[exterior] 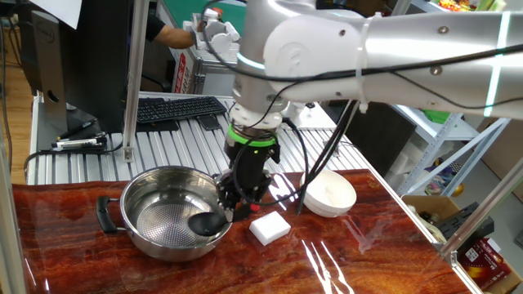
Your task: Scoop water with a large spoon from one bowl to another
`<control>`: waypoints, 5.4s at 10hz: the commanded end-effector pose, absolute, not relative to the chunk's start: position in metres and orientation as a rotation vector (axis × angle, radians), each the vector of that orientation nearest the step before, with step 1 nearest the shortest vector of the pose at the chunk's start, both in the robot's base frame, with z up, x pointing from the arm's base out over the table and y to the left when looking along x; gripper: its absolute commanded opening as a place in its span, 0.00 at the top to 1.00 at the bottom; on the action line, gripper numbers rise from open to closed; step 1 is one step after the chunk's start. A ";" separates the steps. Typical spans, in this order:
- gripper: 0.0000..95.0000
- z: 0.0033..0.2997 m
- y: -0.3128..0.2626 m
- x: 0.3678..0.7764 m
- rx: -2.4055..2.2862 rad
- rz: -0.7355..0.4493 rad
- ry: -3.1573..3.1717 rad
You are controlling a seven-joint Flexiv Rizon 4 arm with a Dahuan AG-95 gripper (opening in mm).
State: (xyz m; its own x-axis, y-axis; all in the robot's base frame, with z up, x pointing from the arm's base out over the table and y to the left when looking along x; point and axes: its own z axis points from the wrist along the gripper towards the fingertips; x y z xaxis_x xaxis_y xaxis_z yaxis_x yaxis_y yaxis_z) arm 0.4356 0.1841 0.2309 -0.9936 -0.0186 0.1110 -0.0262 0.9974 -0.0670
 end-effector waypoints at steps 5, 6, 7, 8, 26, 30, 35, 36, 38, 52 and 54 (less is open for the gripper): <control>1.00 0.217 0.202 0.436 0.005 0.191 -3.062; 1.00 0.216 0.206 0.435 0.000 0.205 -3.061; 1.00 0.217 0.208 0.435 0.003 0.235 -3.060; 1.00 0.218 0.210 0.436 0.014 0.275 -3.057; 1.00 0.206 0.226 0.434 -0.179 0.383 -2.972; 1.00 0.203 0.227 0.440 -0.211 0.370 -2.930; 1.00 0.196 0.230 0.457 -0.239 0.398 -2.929; 1.00 0.194 0.231 0.459 -0.252 0.400 -2.927; 1.00 0.190 0.232 0.467 -0.263 0.403 -2.910; 1.00 0.166 0.234 0.475 -0.367 0.419 -2.912; 1.00 0.162 0.234 0.476 -0.407 0.333 -2.932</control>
